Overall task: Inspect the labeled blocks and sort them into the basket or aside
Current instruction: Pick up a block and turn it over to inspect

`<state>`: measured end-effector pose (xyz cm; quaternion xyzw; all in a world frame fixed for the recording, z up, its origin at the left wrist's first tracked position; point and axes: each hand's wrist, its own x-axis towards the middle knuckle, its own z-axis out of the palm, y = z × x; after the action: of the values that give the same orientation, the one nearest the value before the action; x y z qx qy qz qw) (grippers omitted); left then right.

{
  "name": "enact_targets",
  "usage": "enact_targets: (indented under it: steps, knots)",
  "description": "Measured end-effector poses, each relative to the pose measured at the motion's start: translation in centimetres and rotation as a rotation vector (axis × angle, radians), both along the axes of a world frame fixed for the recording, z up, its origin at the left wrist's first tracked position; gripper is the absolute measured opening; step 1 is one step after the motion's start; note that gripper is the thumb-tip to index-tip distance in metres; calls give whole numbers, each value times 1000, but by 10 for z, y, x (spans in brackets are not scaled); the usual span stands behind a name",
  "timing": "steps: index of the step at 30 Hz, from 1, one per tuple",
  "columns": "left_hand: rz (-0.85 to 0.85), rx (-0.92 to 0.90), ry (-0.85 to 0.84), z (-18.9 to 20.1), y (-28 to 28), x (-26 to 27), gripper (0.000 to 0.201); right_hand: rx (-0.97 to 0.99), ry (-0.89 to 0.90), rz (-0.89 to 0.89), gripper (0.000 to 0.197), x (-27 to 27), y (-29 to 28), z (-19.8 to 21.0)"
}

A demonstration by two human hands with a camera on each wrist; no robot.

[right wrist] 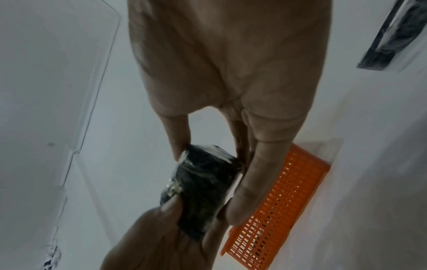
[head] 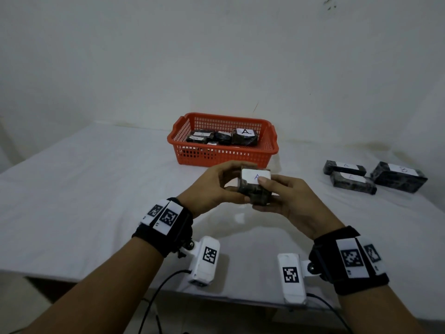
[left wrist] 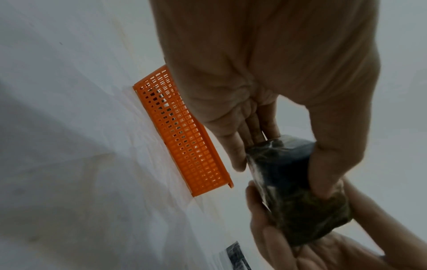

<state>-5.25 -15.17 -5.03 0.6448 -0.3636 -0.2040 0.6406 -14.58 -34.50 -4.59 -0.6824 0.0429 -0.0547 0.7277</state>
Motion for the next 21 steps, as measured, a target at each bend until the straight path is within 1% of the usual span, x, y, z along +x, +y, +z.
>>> enact_targets:
  steps: [1,2,5,7,9,13,16,18,21]
  knots:
    - [0,11,18,1,-1,-1,68,-19,-22,-7,35,-1,0,0]
    - [9,17,44,1,-2,-2,64,-44,-42,-8,35,-2,-1,-1]
    - [82,-23,72,0,-7,-6,34,-84,-61,-19,36,-5,-1,-4]
    - [154,-14,37,-2,-10,-7,27,-84,-42,-29,35,-5,-1,-5]
    - [172,-2,-8,-4,-12,-8,25,-86,-16,-33,34,-5,-1,-5]
    - [128,-20,11,-4,-11,-12,27,-99,-30,-65,49,-6,-1,0]
    - [80,-50,70,-5,-11,-13,29,-114,-55,-75,46,-5,-2,0]
    - [100,-37,52,-4,-11,-12,29,-104,-44,-43,44,-6,-2,-2]
    - [116,-26,37,-3,-8,-10,32,-105,-52,-3,49,-8,-3,-7]
